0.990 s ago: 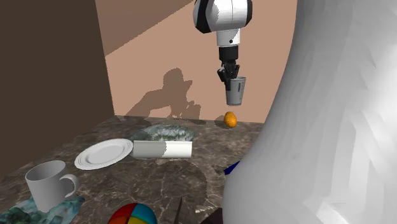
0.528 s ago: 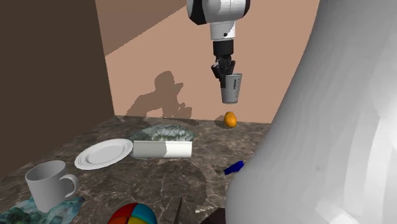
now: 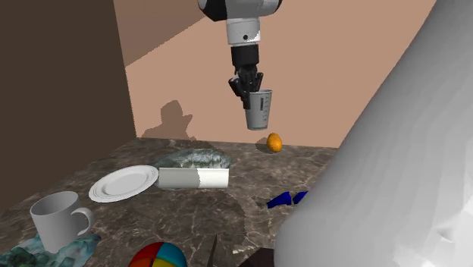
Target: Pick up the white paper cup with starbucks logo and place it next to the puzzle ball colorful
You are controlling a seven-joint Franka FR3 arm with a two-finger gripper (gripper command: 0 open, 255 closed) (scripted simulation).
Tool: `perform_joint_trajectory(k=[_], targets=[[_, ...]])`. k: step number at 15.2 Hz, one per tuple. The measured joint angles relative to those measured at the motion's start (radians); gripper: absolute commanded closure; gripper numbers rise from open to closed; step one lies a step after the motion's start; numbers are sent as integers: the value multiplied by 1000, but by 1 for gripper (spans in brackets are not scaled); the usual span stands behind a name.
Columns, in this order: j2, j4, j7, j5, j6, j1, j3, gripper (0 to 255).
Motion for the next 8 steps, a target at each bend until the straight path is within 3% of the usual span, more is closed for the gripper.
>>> perform_joint_trajectory(k=[8], targets=[[-150, -136, 205, -8, -45, 57, 142, 255]])
